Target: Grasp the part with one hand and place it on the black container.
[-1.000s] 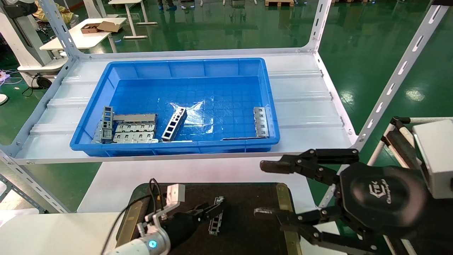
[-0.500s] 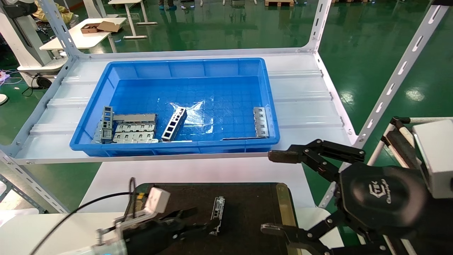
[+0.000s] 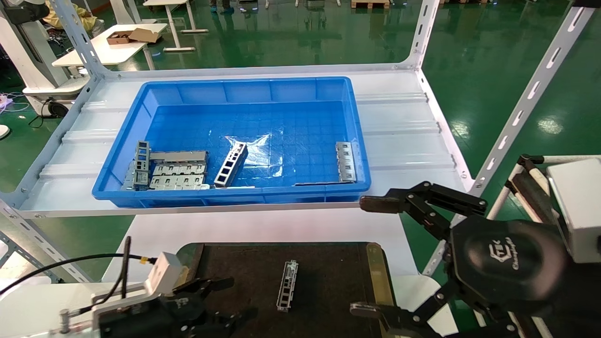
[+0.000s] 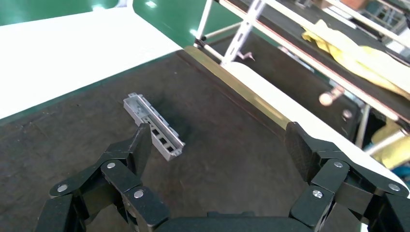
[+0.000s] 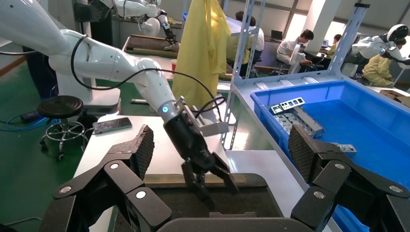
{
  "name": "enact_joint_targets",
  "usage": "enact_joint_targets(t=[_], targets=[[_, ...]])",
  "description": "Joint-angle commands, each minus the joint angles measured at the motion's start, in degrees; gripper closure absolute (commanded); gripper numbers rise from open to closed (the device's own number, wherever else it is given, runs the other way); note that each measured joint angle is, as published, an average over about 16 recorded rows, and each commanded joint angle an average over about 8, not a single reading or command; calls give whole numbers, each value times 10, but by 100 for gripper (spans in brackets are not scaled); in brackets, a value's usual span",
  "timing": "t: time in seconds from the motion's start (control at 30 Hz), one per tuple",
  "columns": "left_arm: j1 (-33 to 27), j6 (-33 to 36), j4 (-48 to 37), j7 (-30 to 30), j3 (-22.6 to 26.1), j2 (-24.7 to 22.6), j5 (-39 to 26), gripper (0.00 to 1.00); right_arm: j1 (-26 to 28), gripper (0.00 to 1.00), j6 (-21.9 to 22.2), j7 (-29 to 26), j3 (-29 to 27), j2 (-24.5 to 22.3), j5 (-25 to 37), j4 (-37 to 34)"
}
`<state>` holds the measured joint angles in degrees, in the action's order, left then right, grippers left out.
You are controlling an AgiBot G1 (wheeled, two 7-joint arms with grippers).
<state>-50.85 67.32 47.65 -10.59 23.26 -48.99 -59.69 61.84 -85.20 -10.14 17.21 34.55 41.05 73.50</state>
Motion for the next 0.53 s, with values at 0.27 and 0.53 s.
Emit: enact_joint_targets(t=[0.27, 0.53], targets=[[-24, 62, 9, 30, -12, 36, 17, 0, 0, 0, 0, 0, 0, 0, 0, 0], [-28, 74, 25, 36, -17, 51, 20, 0, 0, 0, 0, 0, 0, 0, 0, 0]])
